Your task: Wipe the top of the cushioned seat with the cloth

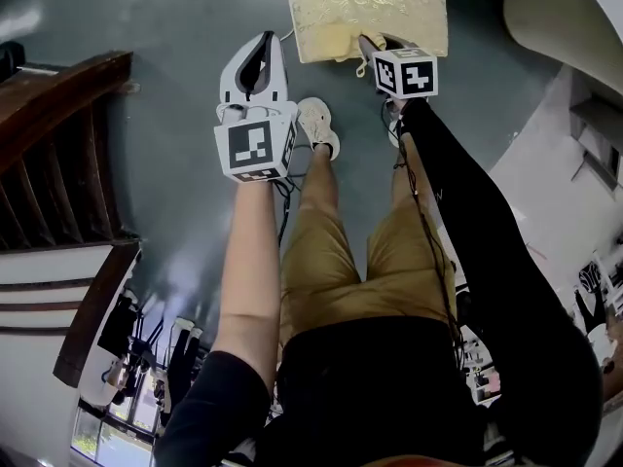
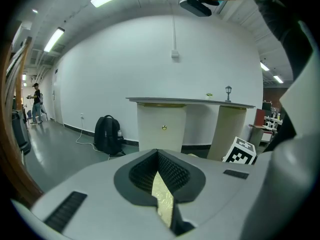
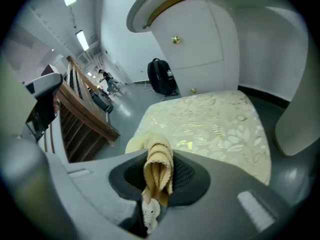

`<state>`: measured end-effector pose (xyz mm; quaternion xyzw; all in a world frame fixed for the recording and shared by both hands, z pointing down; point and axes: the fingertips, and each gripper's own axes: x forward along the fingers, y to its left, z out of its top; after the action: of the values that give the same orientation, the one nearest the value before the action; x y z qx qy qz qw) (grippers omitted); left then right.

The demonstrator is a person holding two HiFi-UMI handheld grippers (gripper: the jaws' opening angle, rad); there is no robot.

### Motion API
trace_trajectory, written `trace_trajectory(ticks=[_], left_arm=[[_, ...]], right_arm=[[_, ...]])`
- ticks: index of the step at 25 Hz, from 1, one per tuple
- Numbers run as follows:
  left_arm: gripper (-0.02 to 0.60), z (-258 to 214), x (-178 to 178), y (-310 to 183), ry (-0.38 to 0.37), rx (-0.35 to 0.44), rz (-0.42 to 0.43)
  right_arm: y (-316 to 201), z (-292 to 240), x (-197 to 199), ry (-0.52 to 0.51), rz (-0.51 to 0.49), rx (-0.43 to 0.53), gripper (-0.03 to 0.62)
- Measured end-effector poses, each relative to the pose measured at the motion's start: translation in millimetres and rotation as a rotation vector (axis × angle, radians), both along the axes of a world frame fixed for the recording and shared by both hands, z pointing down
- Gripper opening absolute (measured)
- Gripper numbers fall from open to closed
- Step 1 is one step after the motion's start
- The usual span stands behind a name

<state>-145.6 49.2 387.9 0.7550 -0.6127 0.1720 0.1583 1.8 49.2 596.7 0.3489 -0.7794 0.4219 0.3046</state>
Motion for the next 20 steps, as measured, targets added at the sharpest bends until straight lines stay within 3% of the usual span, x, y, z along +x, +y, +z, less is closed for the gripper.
trace_trajectory(ticks=[8, 13, 16, 20], left_arm=[[0.006, -5.2, 65.5, -20.9, -0.001, 0.011, 0.014], [0.006, -5.1, 95.6, -24.5, -0.010, 0.012, -0.005], [0.006, -3.0, 104.5, -24.8, -0.014, 0.010, -0.018], [0.007, 3.1, 111.2, -24.5, -0.013, 0.006, -0.009]], right_arm=[[-45.5, 1.2, 153.1, 0.128, 0.122, 0.019, 0.061], [-56.6, 8.9, 225.3, 0.206, 0.153, 0.013, 0.061], [-60.3, 13.8, 253.7, 0.253, 0.174, 0.008, 0.061], [-59.8, 5.9, 255.3, 0.192, 0.168, 0.051, 0.061]])
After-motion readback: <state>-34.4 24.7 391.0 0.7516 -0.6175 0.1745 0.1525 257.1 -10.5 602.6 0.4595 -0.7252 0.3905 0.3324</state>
